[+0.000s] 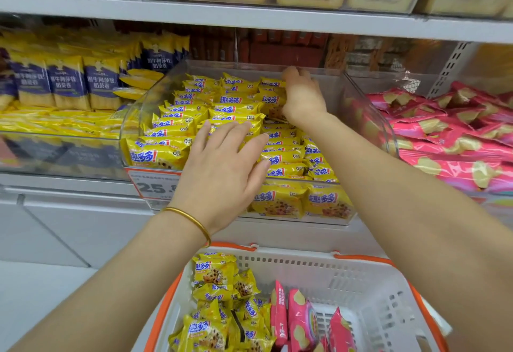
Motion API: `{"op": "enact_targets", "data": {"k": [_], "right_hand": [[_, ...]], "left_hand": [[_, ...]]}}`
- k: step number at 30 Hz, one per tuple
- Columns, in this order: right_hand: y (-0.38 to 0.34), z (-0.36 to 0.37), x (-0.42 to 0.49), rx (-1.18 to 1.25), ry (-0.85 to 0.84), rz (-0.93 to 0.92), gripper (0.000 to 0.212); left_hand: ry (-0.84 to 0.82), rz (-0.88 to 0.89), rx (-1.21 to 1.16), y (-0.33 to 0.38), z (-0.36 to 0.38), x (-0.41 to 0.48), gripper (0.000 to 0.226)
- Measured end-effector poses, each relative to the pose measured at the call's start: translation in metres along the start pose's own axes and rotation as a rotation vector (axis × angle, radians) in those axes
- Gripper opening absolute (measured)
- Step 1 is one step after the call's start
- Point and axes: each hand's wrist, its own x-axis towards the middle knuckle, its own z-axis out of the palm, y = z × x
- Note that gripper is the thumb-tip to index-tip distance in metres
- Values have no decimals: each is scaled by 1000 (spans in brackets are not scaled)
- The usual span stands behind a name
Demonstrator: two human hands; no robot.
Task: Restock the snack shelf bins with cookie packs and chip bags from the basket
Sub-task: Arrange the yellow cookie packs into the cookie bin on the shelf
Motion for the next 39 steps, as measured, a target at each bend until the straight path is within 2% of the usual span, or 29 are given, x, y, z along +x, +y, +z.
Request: {"op": "enact_targets", "data": {"k": [6,8,11,14,18,20,22,25,28,31,34,37,39], "right_hand": [[-3,-52,-52,51,70,-73,44],[-7,-67,-85,160,91,-128,38],[-17,-76,-149,415,64,-220,28],[-12,-38,-203,616,-133,-191,23],[0,66,-251,428,-627,-17,22],[-1,111,-265,414,-761,69,33],[-9,143,-267,432,-755,195,43],[-29,174,-260,513,-655,432,50],[-37,199,-252,604,-623,681,54],[-29,209,-251,576,-614,669,22],[-16,198,-254,751,-569,634,45],[4,163,-261,1024,-522,654,36],[19,132,-263,1180,-556,633,25]], "left_hand": [[112,87,-26,10,-19,-23,38],[120,127,-50,16,-26,-35,32],[15,167,-44,18,-26,-57,29],[-206,193,22,12,-13,-81,36],[-449,116,90,1,-5,-101,52],[-480,47,113,-4,-5,-105,61],[-533,-15,141,-8,-6,-106,58],[-614,-60,192,-11,-5,-102,38],[-659,-74,206,-13,0,-98,34],[-665,-71,229,-14,7,-93,33],[-693,-54,246,-12,11,-88,34],[-737,-47,240,-7,15,-84,35],[-757,-87,170,-3,18,-79,40]]}}
